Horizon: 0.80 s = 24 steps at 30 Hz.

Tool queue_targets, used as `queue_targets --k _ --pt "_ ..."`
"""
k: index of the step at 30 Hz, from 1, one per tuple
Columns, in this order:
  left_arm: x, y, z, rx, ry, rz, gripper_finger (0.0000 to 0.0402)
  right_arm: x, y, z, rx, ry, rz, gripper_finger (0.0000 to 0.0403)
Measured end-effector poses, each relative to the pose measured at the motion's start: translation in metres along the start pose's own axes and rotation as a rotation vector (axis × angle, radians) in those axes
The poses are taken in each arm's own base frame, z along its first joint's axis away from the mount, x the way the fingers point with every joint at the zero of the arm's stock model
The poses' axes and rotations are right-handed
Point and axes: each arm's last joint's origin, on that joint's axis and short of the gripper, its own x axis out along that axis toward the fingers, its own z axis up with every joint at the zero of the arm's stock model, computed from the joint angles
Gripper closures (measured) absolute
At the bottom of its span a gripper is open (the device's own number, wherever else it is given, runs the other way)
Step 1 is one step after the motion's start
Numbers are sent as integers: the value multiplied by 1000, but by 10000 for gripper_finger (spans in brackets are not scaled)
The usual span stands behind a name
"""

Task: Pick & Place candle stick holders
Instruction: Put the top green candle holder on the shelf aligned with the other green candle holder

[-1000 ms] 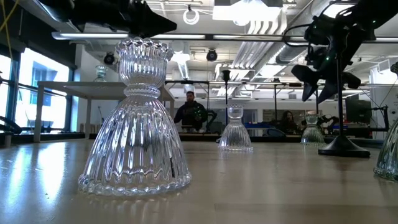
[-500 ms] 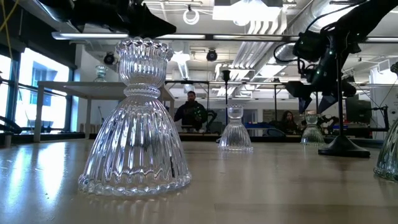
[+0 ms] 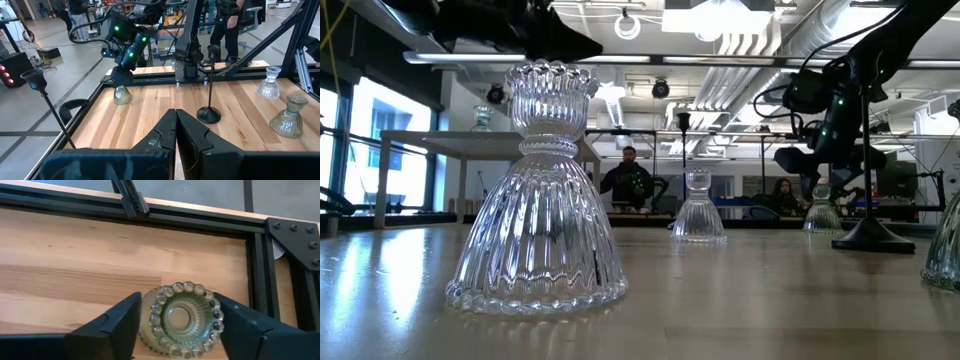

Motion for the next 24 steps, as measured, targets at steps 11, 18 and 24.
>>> queue_targets --k 11,18,24 --pt "0 0 -1 -37 11 2 399 -9 -2 3 -9 -38 24 237" --pt "0 0 -1 -37 11 2 399 -49 3 22 -63 -79 124 237" --pt "0 0 -1 -37 15 3 399 -112 28 43 -173 -146 310 236"
